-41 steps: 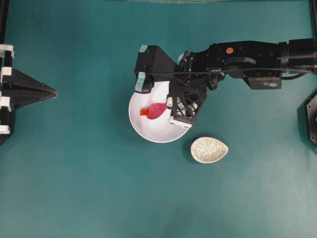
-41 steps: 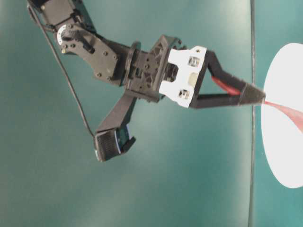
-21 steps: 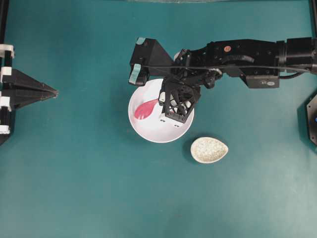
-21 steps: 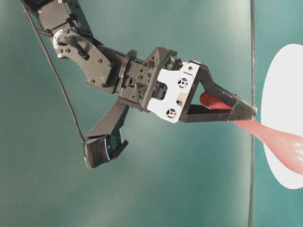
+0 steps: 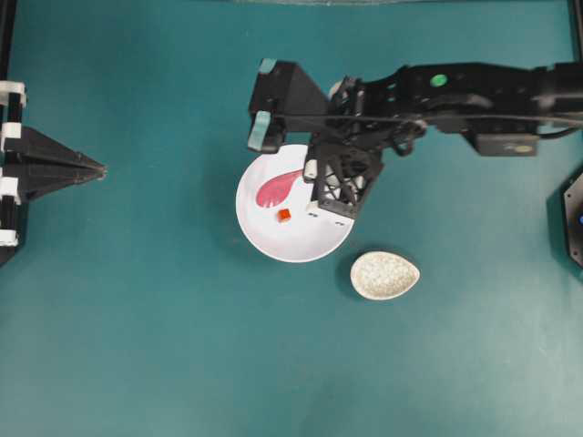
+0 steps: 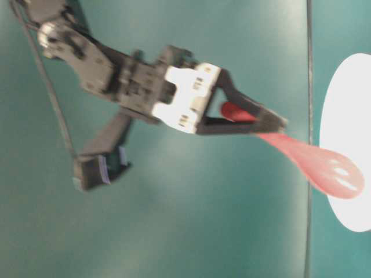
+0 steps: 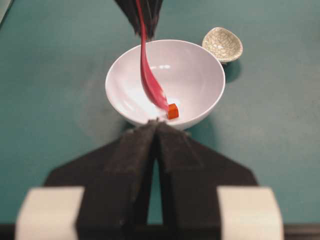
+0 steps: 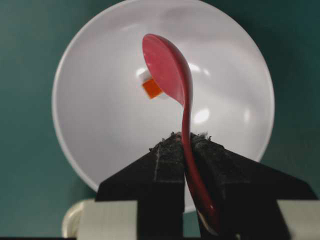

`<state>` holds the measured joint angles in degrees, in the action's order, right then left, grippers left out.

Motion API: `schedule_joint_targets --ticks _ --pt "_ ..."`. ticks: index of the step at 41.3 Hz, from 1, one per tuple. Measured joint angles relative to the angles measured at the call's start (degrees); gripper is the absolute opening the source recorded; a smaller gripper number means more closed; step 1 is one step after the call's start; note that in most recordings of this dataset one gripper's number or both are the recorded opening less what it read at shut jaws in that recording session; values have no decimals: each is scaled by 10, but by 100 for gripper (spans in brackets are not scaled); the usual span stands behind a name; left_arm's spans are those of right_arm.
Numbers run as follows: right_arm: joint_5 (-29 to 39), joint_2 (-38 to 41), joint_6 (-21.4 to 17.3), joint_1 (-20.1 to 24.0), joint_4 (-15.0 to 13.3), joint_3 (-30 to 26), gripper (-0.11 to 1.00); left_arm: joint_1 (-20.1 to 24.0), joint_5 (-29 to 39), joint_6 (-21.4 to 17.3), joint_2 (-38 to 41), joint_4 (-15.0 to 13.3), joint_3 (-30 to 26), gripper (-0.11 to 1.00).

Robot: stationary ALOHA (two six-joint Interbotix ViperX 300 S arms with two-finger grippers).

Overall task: Grip the spoon and scoop the red block from the bowl with right arm.
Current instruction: 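Carry the empty spoon back and lower it onto the spoon rest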

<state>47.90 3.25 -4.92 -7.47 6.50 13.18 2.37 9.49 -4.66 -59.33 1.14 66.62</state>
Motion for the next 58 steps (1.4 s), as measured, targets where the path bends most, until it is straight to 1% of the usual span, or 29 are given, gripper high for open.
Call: schedule_joint_targets --ticks 17,21,26,34,39,47,52,58 --pt "97 -80 -11 4 0 -1 5 0 0 0 0 0 0 0" --pt "113 -99 -25 8 2 3 5 -1 0 0 0 0 0 0" --pt "121 -127 -63 14 4 27 5 0 0 2 0 0 0 0" --pt "120 -171 -132 28 8 75 5 0 0 9 0 0 0 0" --pt "107 -206 -163 42 8 105 5 0 0 11 0 0 1 0" --pt "65 -257 -185 72 9 144 5 -1 2 20 0 -1 0 0" --pt "40 -287 -185 91 9 163 5 0 4 33 0 -1 0 0" --pt "24 -303 -199 102 9 183 5 0 12 48 0 0 0 0"
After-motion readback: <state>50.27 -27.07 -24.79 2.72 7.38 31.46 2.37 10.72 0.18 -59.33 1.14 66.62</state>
